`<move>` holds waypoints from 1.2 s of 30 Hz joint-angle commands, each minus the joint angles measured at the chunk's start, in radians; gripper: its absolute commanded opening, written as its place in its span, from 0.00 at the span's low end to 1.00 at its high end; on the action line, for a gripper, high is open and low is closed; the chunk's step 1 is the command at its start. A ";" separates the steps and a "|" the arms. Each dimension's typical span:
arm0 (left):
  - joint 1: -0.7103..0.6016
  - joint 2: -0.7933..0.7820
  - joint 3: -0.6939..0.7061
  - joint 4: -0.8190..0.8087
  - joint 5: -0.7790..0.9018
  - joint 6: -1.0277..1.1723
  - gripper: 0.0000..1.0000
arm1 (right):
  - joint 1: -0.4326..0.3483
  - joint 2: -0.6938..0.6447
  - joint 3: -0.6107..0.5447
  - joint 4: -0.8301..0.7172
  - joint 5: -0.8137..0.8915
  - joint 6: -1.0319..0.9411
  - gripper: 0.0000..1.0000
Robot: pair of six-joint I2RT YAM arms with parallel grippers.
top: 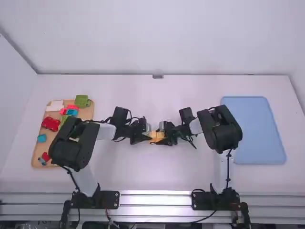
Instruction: Assemble lego blocks to make yellow taxi
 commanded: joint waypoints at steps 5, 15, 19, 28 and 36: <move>-0.013 0.014 -0.017 0.001 0.022 0.001 0.06 | -0.001 0.007 -0.005 -0.014 0.006 -0.023 0.42; -0.025 0.014 -0.019 0.000 0.018 0.001 0.07 | 0.009 0.007 -0.005 -0.014 0.006 -0.024 0.42; -0.034 0.018 -0.019 0.010 0.018 0.000 0.07 | 0.019 0.007 -0.005 -0.012 0.012 -0.024 0.42; -0.035 0.042 -0.019 0.029 -0.053 -0.007 0.02 | 0.017 0.007 -0.005 -0.014 0.029 -0.023 0.41; -0.036 0.042 -0.010 0.019 -0.057 -0.007 0.02 | 0.022 0.007 -0.005 -0.014 0.030 -0.024 0.42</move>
